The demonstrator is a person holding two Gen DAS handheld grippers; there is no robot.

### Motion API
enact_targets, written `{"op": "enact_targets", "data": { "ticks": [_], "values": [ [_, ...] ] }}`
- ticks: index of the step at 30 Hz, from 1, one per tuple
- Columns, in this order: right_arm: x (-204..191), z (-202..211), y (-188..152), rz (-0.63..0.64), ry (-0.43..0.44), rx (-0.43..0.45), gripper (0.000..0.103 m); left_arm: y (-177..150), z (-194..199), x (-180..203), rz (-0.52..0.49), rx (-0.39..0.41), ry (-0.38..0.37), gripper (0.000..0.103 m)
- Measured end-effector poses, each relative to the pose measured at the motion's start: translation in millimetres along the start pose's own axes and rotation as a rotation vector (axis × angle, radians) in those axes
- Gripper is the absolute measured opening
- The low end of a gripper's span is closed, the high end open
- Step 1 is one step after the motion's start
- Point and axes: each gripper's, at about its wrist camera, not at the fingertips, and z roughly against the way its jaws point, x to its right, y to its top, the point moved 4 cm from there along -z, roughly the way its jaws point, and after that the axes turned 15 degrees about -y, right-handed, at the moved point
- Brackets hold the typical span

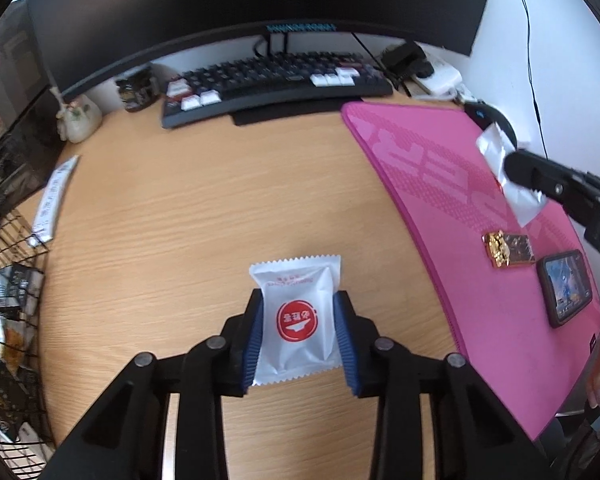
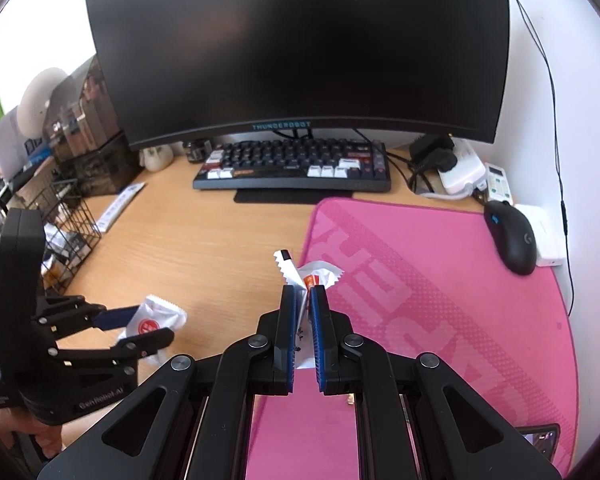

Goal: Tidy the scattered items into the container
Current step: 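Carry both white sachets into the wire basket and release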

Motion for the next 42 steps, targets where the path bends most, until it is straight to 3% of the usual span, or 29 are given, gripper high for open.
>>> {"op": "enact_targets", "data": {
  "ticks": [9, 15, 20, 27, 35, 37, 38, 39, 41, 42],
  "values": [
    [-64, 24, 21, 0.062, 0.076, 0.055, 0.009, 8, 83, -60, 0.071, 0.122, 0.098, 0.037],
    [-148, 47, 45, 0.143, 0.184, 0.106, 0.009, -1, 154, -116, 0.137, 0.212, 0.18, 0.037],
    [-250, 74, 59, 0.248, 0.32, 0.149, 0.009, -30, 206, -174, 0.228, 0.269, 0.252, 0.037],
    [-371, 89, 49, 0.362, 0.457, 0.15, 0.009, -77, 239, -244, 0.345, 0.281, 0.315, 0.037],
    [-412, 84, 39, 0.398, 0.461, 0.134, 0.01, -93, 238, -269, 0.375, 0.287, 0.298, 0.037],
    [-415, 85, 39, 0.398, 0.455, 0.136, 0.014, -96, 237, -270, 0.381, 0.279, 0.31, 0.039],
    [-415, 84, 39, 0.399, 0.452, 0.134, 0.02, -97, 237, -270, 0.381, 0.273, 0.319, 0.047],
    [-417, 82, 39, 0.399, 0.45, 0.126, 0.035, -98, 237, -271, 0.384, 0.266, 0.326, 0.061],
    [-418, 82, 39, 0.388, 0.455, 0.115, 0.055, -100, 239, -272, 0.39, 0.271, 0.332, 0.069],
    [-417, 82, 39, 0.382, 0.462, 0.116, 0.056, -101, 240, -273, 0.394, 0.274, 0.331, 0.069]
  ]
}}
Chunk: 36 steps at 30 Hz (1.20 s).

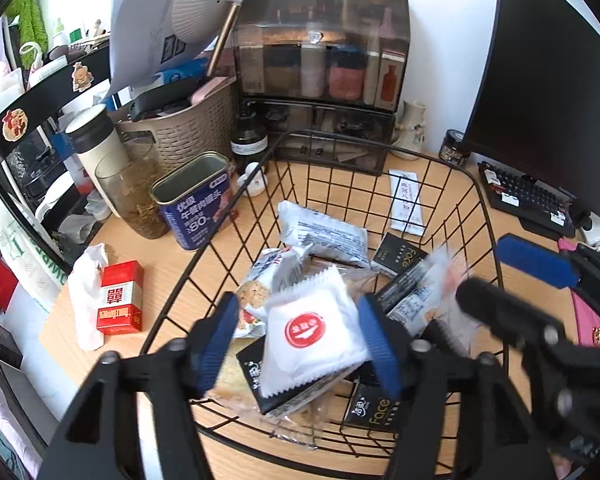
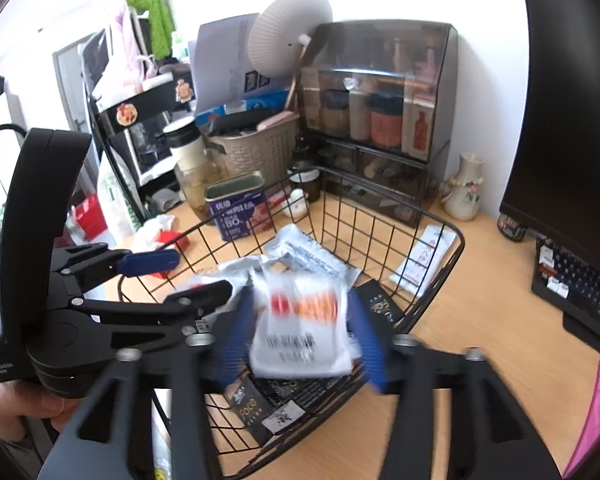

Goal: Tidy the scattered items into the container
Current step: 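Carry both white sachets into the wire basket and release, then withdraw both open grippers from the basket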

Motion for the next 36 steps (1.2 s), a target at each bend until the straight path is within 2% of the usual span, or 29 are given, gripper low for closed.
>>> {"op": "enact_targets", "data": {
  "ticks": [6, 11, 14, 17, 23, 25, 27, 31, 36],
  "values": [
    [6, 9, 0, -0.009, -0.016, 0.011, 0.056, 1, 5, 2, 0.005, 0.0, -0.001, 0.07],
    [30, 30, -9, -0.041, -0.056, 0.016, 0.056, 1, 8, 24, -0.022, 0.011, -0.009, 0.078],
    [54, 47, -20, -0.069, -0.095, 0.016, 0.058, 1, 7, 50, -0.056, 0.001, -0.032, 0.081],
    [88, 66, -39, -0.133, -0.153, 0.005, 0.073, -2, 5, 78, -0.095, -0.014, -0.057, 0.082],
    [146, 108, -75, -0.228, -0.244, -0.023, 0.074, -18, -1, 138, -0.153, -0.051, -0.087, 0.085],
    [165, 124, -90, -0.256, -0.283, -0.028, 0.077, -25, -3, 157, -0.175, -0.063, -0.097, 0.085],
    [178, 136, -102, -0.277, -0.307, -0.035, 0.086, -33, -4, 177, -0.202, -0.071, -0.111, 0.085],
    [198, 156, -127, -0.308, -0.326, -0.05, 0.086, -49, -8, 205, -0.236, -0.095, -0.131, 0.086],
    [207, 168, -144, -0.318, -0.336, -0.058, 0.086, -60, -7, 219, -0.239, -0.102, -0.134, 0.086]
  ]
}}
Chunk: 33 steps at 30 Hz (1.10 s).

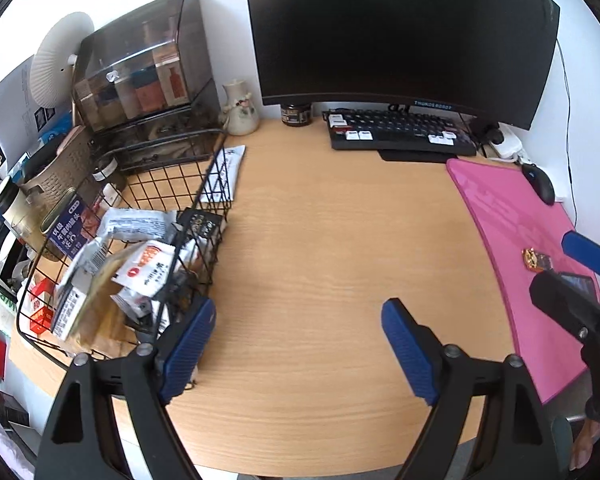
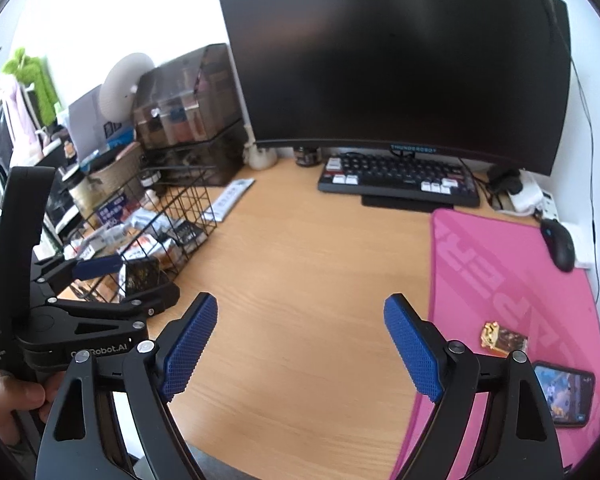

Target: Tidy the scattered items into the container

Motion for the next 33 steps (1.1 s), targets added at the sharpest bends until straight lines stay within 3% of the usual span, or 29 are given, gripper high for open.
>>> {"op": "enact_targets", "data": {
  "ticks": [33],
  "values": [
    [2.9, -7.4, 0.0, -0.019, -0.005, -0.009, 0.086, -0.1, -1.2, 5.9, -0.003, 0.009, -0.007, 0.086]
  ]
}}
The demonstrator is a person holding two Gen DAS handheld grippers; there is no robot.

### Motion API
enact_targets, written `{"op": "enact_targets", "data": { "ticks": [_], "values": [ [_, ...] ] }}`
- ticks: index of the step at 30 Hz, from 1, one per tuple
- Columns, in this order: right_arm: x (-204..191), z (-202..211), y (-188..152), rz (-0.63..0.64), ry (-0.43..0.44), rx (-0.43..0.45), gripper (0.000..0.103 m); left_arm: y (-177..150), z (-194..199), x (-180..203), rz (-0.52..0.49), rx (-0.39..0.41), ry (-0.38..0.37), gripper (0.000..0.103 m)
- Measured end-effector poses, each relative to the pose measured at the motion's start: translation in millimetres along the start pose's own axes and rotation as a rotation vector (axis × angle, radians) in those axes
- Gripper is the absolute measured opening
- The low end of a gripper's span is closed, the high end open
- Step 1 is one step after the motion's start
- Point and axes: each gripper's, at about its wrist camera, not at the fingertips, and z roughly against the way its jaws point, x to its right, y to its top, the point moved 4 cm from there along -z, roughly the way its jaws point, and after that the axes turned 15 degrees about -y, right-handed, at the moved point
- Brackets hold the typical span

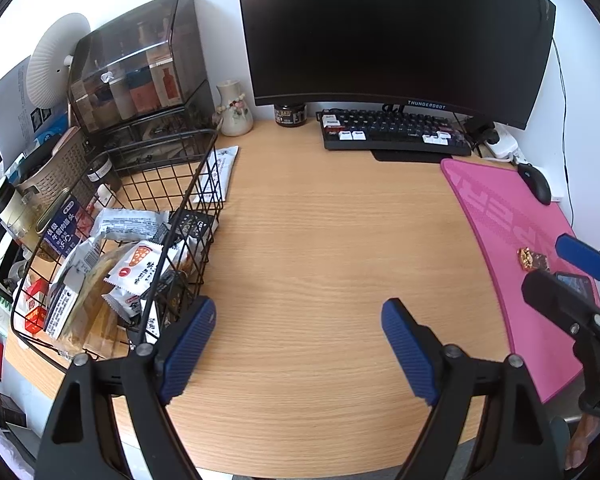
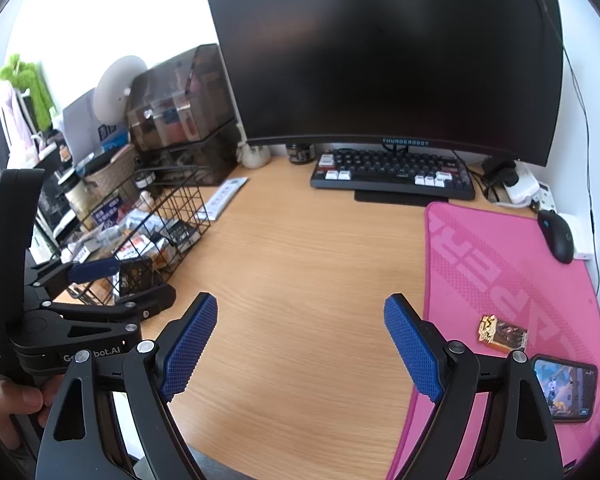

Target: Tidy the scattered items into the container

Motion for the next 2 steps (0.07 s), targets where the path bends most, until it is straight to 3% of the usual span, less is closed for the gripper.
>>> {"op": "enact_targets", "data": {
  "ticks": [2],
  "values": [
    [-0.6, -0.2, -0.4, -0.001, 0.001, 0.0, 0.086, 0.4, 0.5, 0.9, -0.011, 0.008, 0.005, 0.086]
  ]
}}
